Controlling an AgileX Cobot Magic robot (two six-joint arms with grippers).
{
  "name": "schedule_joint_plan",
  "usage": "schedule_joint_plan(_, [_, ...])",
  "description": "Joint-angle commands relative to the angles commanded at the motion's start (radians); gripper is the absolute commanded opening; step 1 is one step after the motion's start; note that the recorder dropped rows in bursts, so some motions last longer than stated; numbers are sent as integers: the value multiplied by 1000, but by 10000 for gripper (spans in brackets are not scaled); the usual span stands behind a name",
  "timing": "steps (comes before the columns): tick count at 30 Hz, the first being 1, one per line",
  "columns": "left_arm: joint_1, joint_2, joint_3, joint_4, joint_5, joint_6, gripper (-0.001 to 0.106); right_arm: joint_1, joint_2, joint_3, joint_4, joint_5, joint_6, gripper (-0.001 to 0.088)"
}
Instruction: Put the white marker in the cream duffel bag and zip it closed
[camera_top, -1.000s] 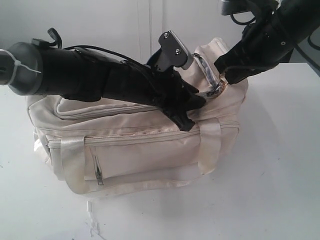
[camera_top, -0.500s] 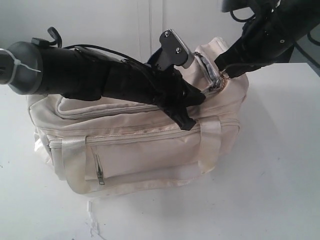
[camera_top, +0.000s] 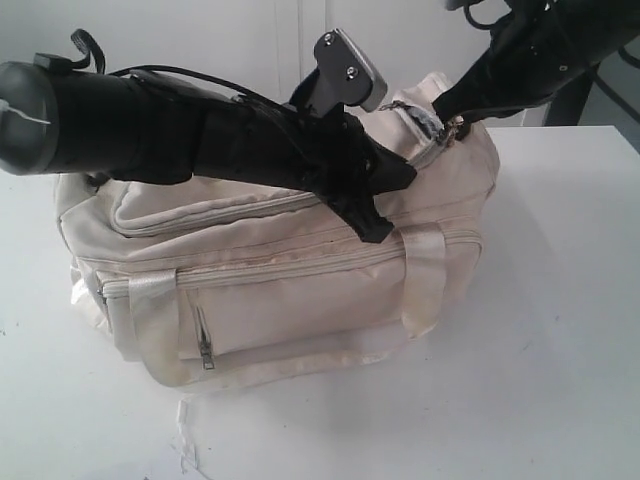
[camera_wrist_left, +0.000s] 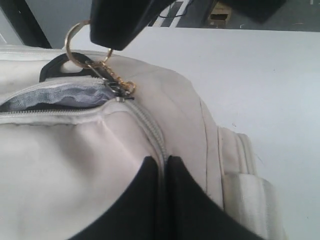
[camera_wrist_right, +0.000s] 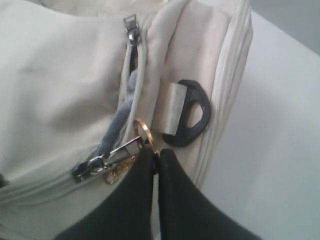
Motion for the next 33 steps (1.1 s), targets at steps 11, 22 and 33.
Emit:
schedule_joint_plan(11, [0, -6, 0, 6, 20, 0, 3, 0, 120, -47, 16, -241, 0, 0])
schedule_joint_plan(22, [0, -6, 0, 30, 46, 0, 3, 0, 245, -172, 105, -299, 2, 0])
schedule_joint_plan(33, [0, -6, 0, 30, 46, -29, 3, 2, 313, -216, 111, -358, 14, 0])
